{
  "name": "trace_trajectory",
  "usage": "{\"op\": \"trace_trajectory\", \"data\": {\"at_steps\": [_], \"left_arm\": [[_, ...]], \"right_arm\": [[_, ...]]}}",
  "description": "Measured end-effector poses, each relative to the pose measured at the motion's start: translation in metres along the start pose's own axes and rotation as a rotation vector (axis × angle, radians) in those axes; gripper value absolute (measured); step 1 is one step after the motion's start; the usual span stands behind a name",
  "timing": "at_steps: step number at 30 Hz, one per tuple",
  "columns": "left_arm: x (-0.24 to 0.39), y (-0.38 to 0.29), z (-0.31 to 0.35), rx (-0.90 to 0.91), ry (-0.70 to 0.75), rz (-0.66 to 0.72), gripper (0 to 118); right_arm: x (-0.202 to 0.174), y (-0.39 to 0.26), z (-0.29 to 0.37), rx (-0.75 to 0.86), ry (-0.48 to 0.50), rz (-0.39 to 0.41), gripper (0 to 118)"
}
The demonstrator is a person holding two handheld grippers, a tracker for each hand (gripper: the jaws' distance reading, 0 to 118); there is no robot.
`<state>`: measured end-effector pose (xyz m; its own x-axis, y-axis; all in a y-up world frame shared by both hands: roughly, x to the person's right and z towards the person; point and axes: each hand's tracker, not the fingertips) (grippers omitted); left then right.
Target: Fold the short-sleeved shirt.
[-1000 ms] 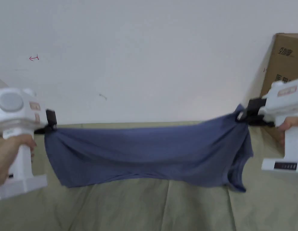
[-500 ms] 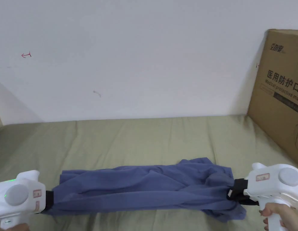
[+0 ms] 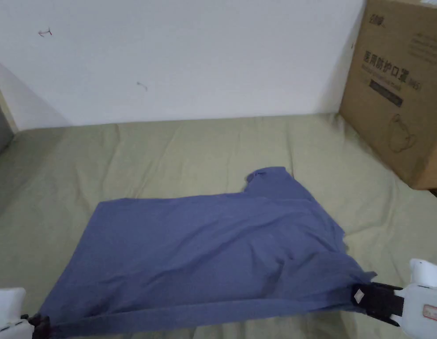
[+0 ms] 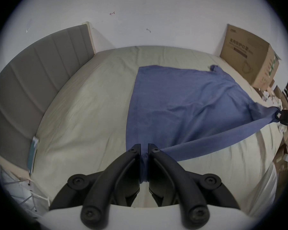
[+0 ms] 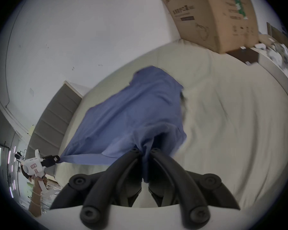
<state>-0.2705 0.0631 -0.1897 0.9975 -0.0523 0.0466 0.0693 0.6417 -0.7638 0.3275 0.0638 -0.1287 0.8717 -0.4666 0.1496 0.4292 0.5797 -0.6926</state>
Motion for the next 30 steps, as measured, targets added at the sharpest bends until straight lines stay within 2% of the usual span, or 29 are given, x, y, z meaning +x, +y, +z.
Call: {"op": "trace_trajectory", "data": {"at_steps": [1, 3, 5, 8, 9, 10, 11, 12, 13, 14, 15, 18, 19, 20, 21, 22, 23, 24, 25, 28, 30], "left_arm": [[-0.001, -0.016, 0.007, -0.001, -0.002, 0.013, 7], [0.002, -0.041, 0.017, -0.055, -0.002, 0.051, 7], [-0.001, -0.060, 0.025, -0.071, -0.038, 0.069, 7], [-0.009, -0.076, 0.027, -0.053, -0.040, 0.071, 7], [-0.011, -0.077, 0.029, -0.038, -0.056, 0.081, 10], [-0.008, -0.076, 0.032, -0.043, -0.053, 0.093, 23], [-0.006, -0.075, 0.035, -0.046, -0.046, 0.097, 43], [-0.004, -0.075, 0.040, -0.034, -0.025, 0.092, 69], [-0.005, -0.076, 0.045, -0.012, -0.028, 0.089, 99], [-0.001, -0.076, 0.052, -0.001, -0.039, 0.089, 111], [-0.001, -0.077, 0.058, 0.010, -0.044, 0.096, 111], [-0.001, -0.085, 0.079, 0.029, -0.064, 0.116, 106], [-0.001, -0.090, 0.084, 0.028, -0.073, 0.133, 95], [-0.001, -0.097, 0.089, 0.037, -0.078, 0.149, 76], [-0.001, -0.104, 0.093, 0.038, -0.080, 0.162, 46], [0.002, -0.111, 0.097, 0.030, -0.069, 0.168, 9], [0.004, -0.118, 0.096, 0.021, -0.040, 0.174, 4], [0.006, -0.126, 0.096, 0.004, 0.013, 0.161, 3], [0.007, -0.134, 0.096, 0.011, 0.026, 0.139, 2], [0.001, -0.145, 0.090, -0.006, 0.023, 0.192, 2], [-0.005, -0.141, 0.084, -0.009, 0.022, 0.204, 3]], "right_arm": [[0.008, -0.022, 0.008, -0.013, -0.015, -0.045, 4], [0.017, -0.054, 0.019, -0.040, -0.018, -0.087, 4], [0.021, -0.078, 0.031, -0.022, -0.067, -0.084, 4], [0.036, -0.092, 0.036, -0.016, -0.022, -0.171, 4], [0.035, -0.095, 0.036, -0.013, -0.032, -0.149, 5], [0.029, -0.094, 0.035, -0.014, -0.068, -0.099, 14], [0.022, -0.094, 0.036, -0.021, -0.110, -0.052, 34], [0.011, -0.094, 0.038, -0.018, -0.151, 0.023, 59], [0.002, -0.095, 0.040, -0.015, -0.177, 0.100, 82], [-0.006, -0.096, 0.044, -0.014, -0.188, 0.167, 83], [-0.014, -0.098, 0.051, 0.009, -0.193, 0.241, 83], [-0.033, -0.100, 0.063, 0.042, -0.254, 0.342, 83], [-0.041, -0.104, 0.069, 0.046, -0.241, 0.353, 83], [-0.048, -0.108, 0.072, 0.030, -0.244, 0.365, 80], [-0.055, -0.113, 0.073, 0.028, -0.244, 0.380, 66], [-0.061, -0.119, 0.075, 0.020, -0.248, 0.401, 15], [-0.068, -0.127, 0.076, 0.042, -0.265, 0.417, 0], [-0.072, -0.132, 0.075, 0.072, -0.307, 0.419, 0], [-0.076, -0.138, 0.077, 0.072, -0.307, 0.414, 0], [-0.070, -0.140, 0.072, 0.023, -0.265, 0.359, 0], [-0.068, -0.140, 0.067, -0.012, -0.267, 0.352, 0]]}}
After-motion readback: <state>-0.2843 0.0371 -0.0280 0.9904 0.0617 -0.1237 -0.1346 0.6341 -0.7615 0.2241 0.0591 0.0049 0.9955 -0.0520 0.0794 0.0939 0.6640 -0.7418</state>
